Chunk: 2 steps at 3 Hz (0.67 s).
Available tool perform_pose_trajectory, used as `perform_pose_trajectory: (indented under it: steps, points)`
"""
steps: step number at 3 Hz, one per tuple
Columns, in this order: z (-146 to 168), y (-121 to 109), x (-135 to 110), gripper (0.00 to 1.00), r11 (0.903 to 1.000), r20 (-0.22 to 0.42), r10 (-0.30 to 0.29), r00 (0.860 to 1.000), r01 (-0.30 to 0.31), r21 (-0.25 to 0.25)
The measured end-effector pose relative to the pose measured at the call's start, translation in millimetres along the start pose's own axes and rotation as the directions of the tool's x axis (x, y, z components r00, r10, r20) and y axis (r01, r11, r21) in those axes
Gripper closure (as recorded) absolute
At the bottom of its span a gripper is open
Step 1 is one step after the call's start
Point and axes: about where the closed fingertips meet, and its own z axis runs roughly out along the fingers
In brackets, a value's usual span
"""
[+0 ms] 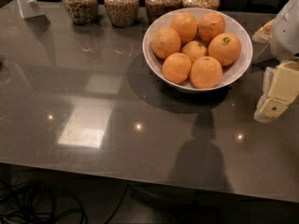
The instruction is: Pick orange from white bowl
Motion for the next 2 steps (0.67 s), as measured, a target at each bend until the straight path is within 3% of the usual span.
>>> perform_pose_trajectory:
  steps: [2]
  points:
    - [-1.9, -8.3, -2.7, 0.0, 0.9996, 0.037, -0.007, 0.999, 0.006, 0.028]
